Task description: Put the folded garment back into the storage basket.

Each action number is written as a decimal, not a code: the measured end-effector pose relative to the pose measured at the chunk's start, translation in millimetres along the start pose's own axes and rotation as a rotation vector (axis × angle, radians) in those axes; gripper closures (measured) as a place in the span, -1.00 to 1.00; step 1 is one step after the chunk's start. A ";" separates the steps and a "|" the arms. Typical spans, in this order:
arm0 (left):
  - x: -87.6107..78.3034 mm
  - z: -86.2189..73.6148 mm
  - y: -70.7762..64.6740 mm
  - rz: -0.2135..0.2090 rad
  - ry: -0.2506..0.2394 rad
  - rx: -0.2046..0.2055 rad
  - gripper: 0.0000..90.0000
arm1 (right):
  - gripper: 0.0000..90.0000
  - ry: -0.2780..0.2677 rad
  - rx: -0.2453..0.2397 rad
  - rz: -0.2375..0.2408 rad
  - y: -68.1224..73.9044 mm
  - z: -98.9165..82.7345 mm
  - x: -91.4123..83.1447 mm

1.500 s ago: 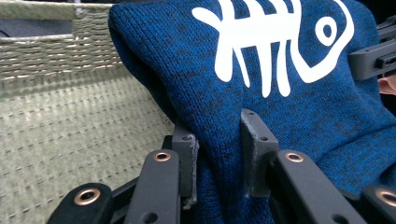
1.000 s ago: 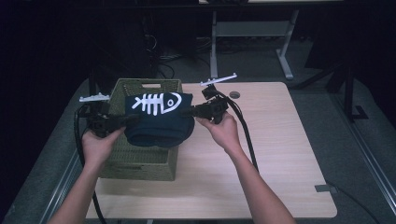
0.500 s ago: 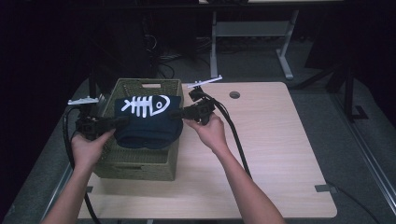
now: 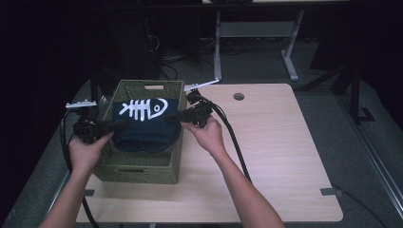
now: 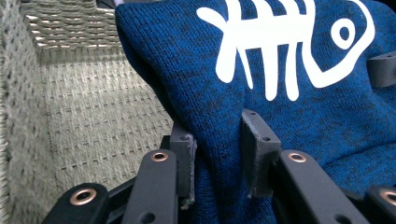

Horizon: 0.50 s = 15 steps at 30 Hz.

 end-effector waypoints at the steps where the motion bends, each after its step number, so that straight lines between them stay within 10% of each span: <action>1: -0.2 -0.8 1.9 0.003 0.007 0.002 0.52 | 0.67 0.000 -0.002 0.000 -0.1 0.1 1.2; 15: 7.0 -7.1 16.9 0.038 0.036 -0.012 0.46 | 0.66 0.015 0.011 -0.008 -5.0 -0.7 21.5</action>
Point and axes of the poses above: each handheld gripper's, and its own axes: x roughly forward along the jaws, z roughly out of its top, y roughly to its left, the point moved 4 cm from there along x, roughly forward along the jaws, and after that the axes turned 3 degrees about y, right-handed, at the moved point
